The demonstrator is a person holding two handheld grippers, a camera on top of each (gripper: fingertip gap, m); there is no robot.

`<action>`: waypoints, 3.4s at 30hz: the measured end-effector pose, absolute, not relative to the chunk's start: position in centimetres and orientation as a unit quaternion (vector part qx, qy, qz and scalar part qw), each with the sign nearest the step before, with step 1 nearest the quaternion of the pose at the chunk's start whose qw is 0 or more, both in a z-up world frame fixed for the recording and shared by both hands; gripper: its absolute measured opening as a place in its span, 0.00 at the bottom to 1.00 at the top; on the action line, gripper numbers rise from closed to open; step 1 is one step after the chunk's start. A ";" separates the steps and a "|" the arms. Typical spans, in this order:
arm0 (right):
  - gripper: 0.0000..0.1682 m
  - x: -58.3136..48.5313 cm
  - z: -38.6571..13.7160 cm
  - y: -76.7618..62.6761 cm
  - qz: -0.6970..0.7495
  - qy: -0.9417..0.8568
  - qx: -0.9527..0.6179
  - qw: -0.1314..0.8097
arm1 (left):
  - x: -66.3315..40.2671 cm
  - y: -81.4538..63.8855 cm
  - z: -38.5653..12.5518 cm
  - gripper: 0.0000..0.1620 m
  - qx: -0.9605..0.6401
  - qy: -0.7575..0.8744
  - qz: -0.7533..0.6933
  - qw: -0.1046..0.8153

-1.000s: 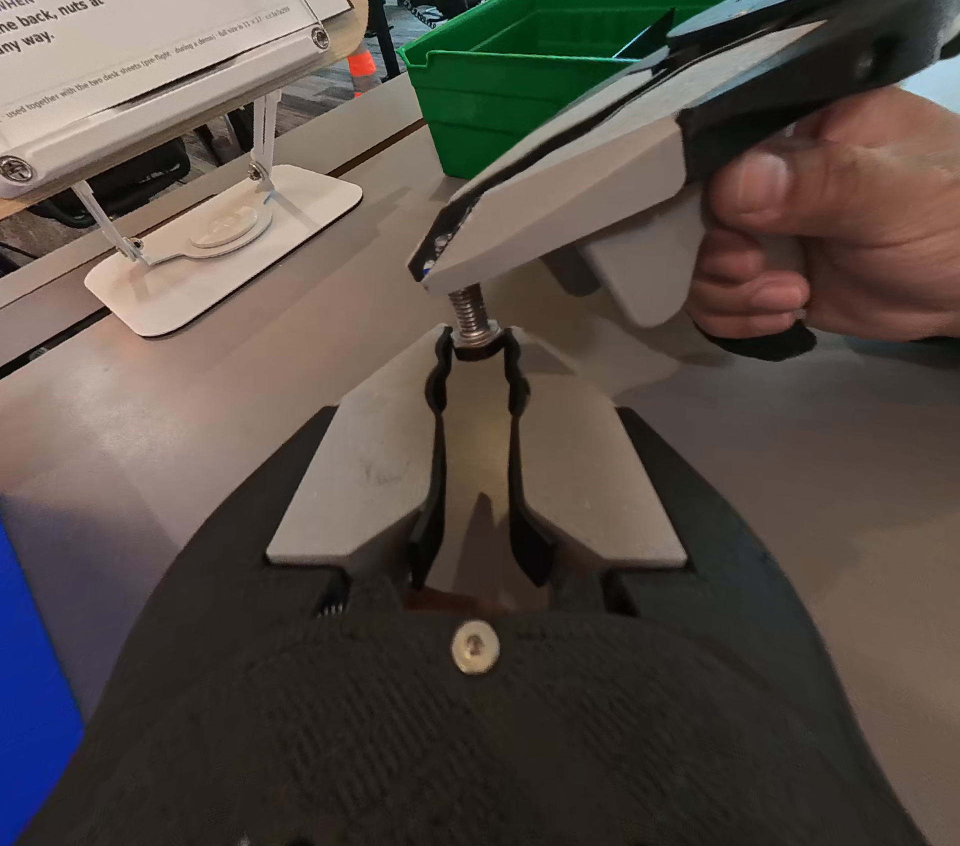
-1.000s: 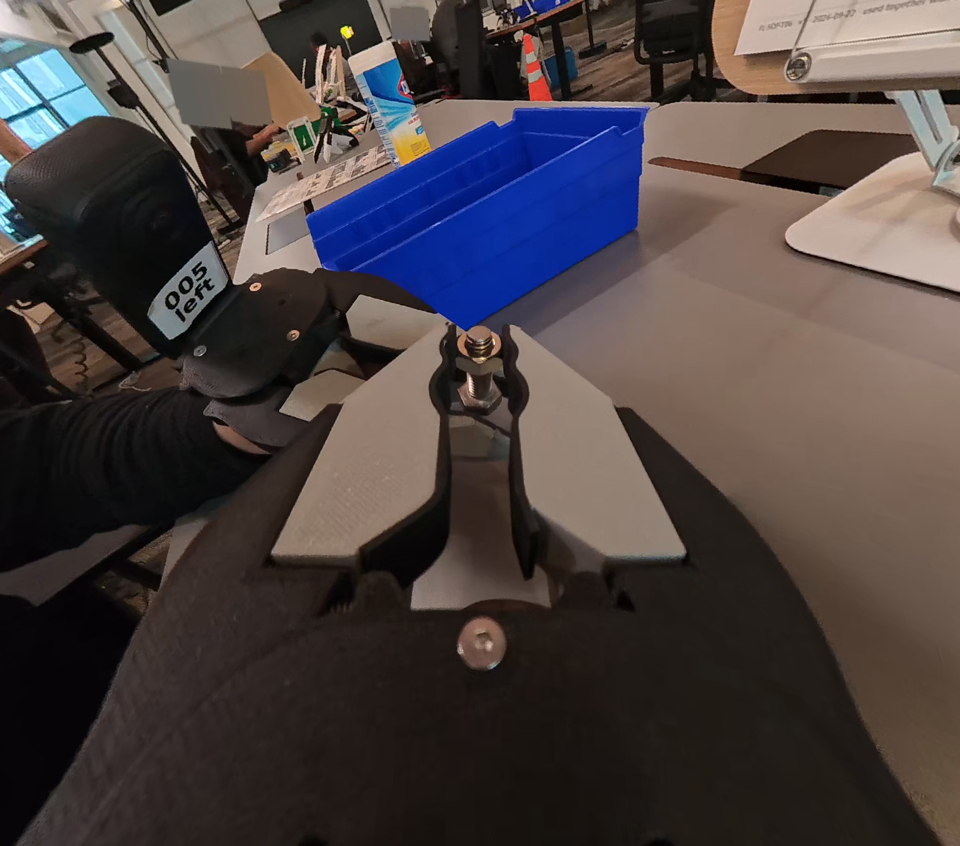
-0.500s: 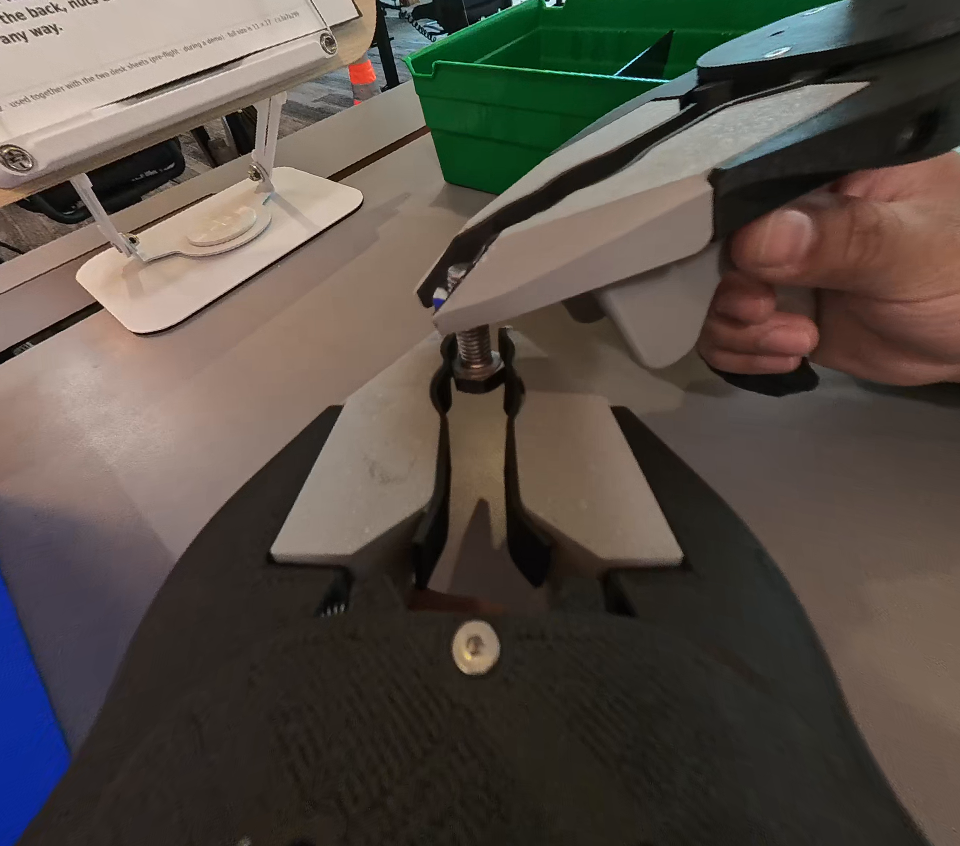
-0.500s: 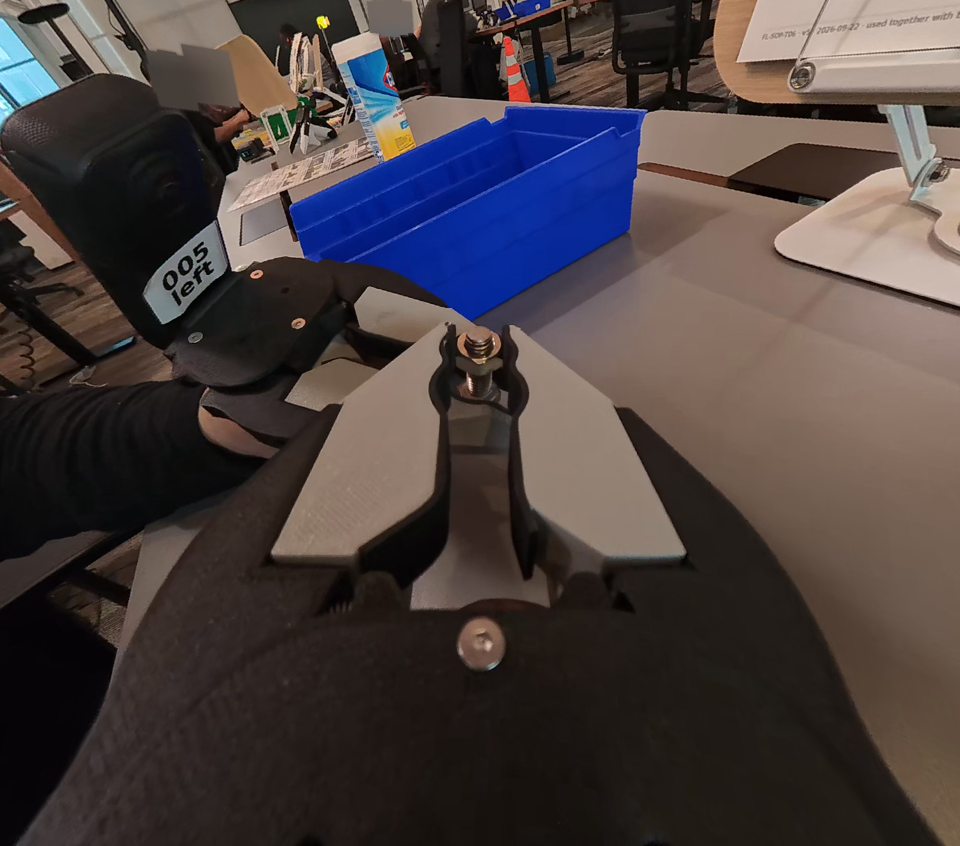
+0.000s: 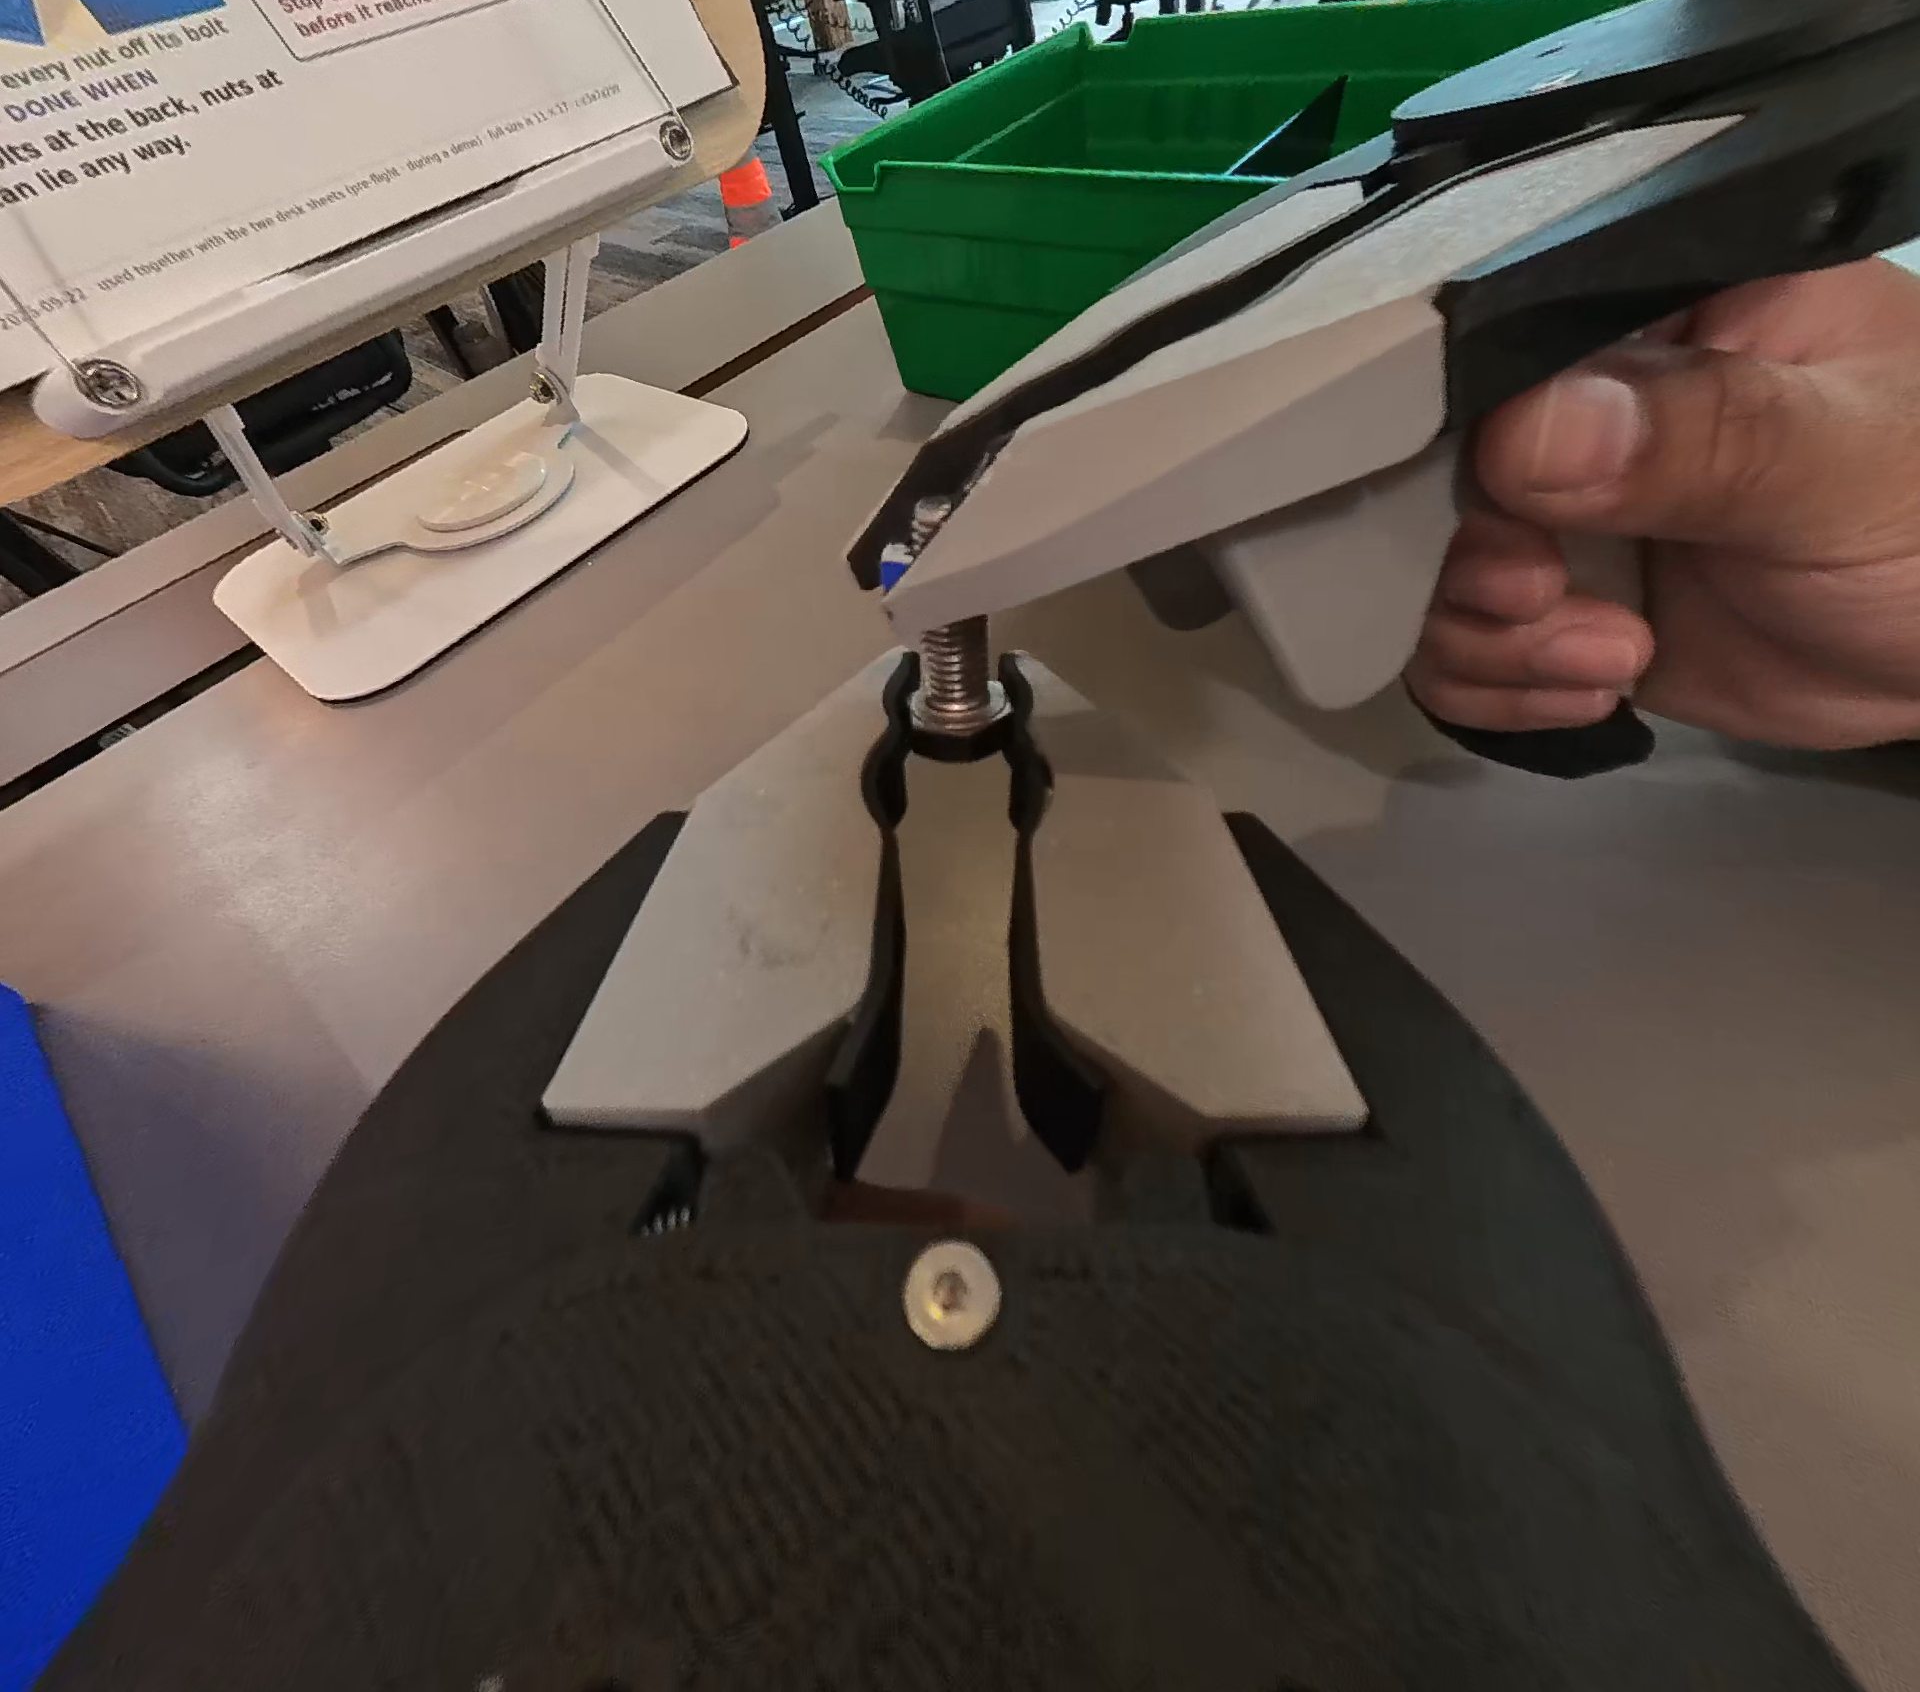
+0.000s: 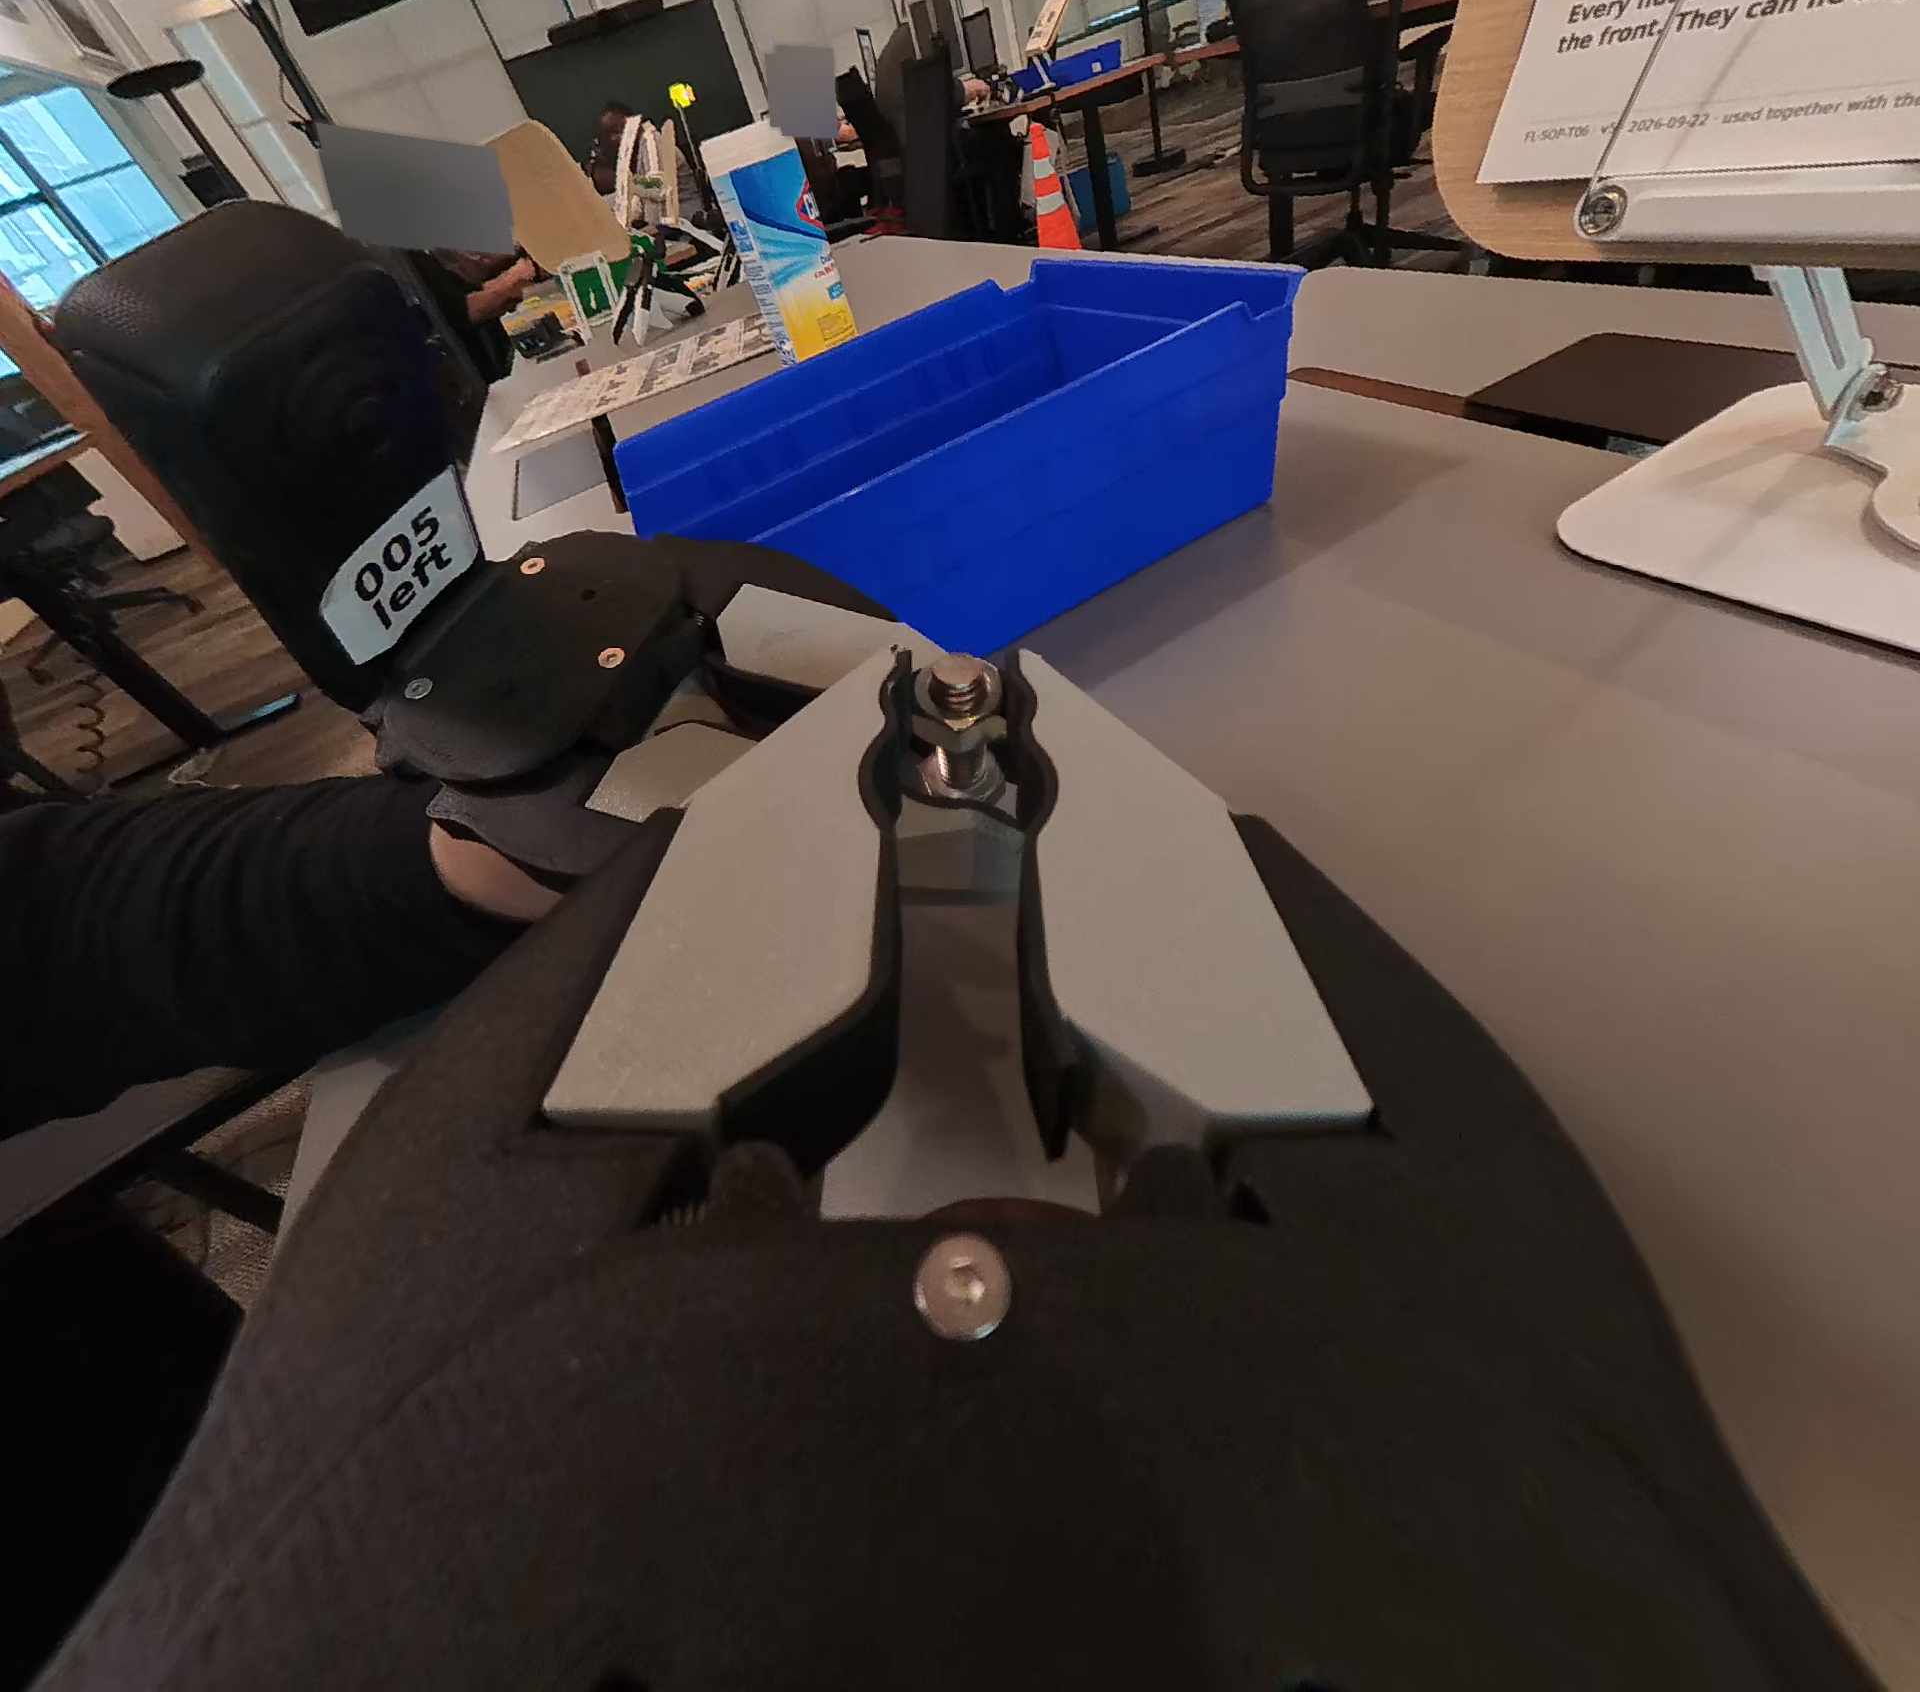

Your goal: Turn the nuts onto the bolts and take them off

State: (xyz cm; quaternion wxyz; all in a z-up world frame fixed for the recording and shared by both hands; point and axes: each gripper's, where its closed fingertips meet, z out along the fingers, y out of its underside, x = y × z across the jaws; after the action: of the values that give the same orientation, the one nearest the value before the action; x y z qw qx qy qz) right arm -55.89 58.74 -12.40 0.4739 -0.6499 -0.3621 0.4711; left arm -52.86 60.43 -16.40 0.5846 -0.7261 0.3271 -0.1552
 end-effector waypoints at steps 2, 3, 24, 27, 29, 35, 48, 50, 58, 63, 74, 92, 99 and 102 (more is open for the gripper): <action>0.09 -55.8 -12.4 58.7 0.473 -0.365 -0.648 0.472 | -52.7 60.4 -16.4 0.08 -0.726 0.328 -0.159 0.583; 0.09 -55.8 -12.4 58.7 0.472 -0.365 -0.648 0.473 | -52.7 60.4 -16.4 0.08 -0.726 0.327 -0.160 0.583; 0.18 -56.3 -11.8 57.8 0.483 -0.378 -0.625 0.484 | -52.4 60.1 -16.0 0.08 -0.719 0.324 -0.173 0.590; 0.21 -56.5 -11.7 57.5 0.488 -0.382 -0.621 0.481 | -51.7 59.7 -15.8 0.08 -0.715 0.330 -0.175 0.591; 0.21 -56.2 -11.7 58.0 0.475 -0.377 -0.627 0.488 | -52.2 60.0 -15.6 0.08 -0.716 0.321 -0.169 0.597; 0.20 -55.8 -11.6 58.3 0.482 -0.367 -0.626 0.491 | -54.0 61.1 -15.6 0.08 -0.727 0.291 -0.170 0.598; 0.21 -55.7 -11.4 58.5 0.457 -0.370 -0.630 0.508 | -54.3 61.1 -15.5 0.08 -0.729 0.292 -0.169 0.596; 0.20 -56.0 -11.7 58.3 0.455 -0.380 -0.630 0.502 | -53.6 60.7 -15.7 0.08 -0.729 0.304 -0.176 0.587; 0.09 -56.2 -12.6 58.3 0.419 -0.403 -0.645 0.497 | -52.2 60.0 -16.5 0.08 -0.728 0.336 -0.162 0.576; 0.09 -55.7 -12.8 59.0 0.433 -0.380 -0.658 0.486 | -52.5 60.1 -16.5 0.10 -0.726 0.336 -0.157 0.579; 0.09 -55.4 -13.8 59.7 0.392 -0.397 -0.675 0.483 | -52.7 59.9 -16.1 0.12 -0.724 0.330 -0.179 0.579; 0.09 -55.4 -14.9 59.5 0.427 -0.392 -0.697 0.423 | -52.1 59.3 -16.5 0.07 -0.735 0.305 -0.298 0.527; 0.09 -55.4 -15.0 59.5 0.430 -0.391 -0.700 0.416 | -52.3 59.2 -16.5 0.05 -0.737 0.299 -0.323 0.513; 0.09 -55.4 -14.9 59.3 0.444 -0.387 -0.697 0.409 | -52.1 58.9 -16.5 0.04 -0.733 0.304 -0.336 0.507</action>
State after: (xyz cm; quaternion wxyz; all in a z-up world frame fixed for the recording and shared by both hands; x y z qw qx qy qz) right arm -55.44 59.32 -14.88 0.4085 -0.6972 -0.3874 0.4438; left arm -52.10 58.88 -16.48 0.5070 -0.7331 0.3042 -0.3362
